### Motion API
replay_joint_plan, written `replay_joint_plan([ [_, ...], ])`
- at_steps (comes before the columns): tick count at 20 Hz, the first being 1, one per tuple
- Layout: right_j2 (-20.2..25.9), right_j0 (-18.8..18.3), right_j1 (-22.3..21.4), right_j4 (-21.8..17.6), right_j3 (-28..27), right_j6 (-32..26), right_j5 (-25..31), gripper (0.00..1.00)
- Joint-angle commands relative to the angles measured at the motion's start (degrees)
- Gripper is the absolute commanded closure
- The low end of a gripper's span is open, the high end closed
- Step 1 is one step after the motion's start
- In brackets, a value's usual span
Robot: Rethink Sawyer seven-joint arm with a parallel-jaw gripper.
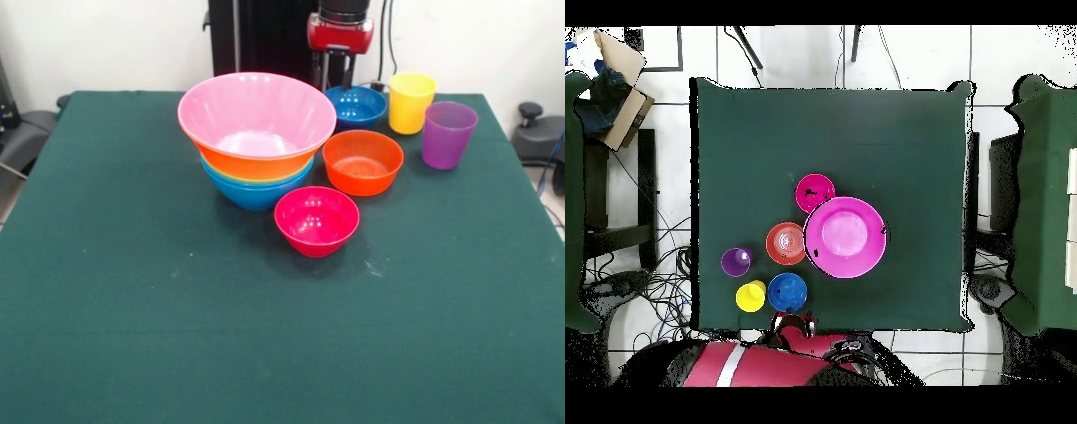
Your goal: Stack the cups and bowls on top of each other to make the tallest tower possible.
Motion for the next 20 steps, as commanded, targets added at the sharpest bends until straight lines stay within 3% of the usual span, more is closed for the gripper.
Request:
replay_joint_plan([
  [1,3.06,1.08,3.49,2.04,-3.54,9.88,-2.92,0.00],
  [11,3.40,1.59,6.94,3.12,-5.46,10.25,-5.26,0.00],
  [20,4.32,2.07,4.65,4.64,-4.67,10.96,-3.79,0.00],
])
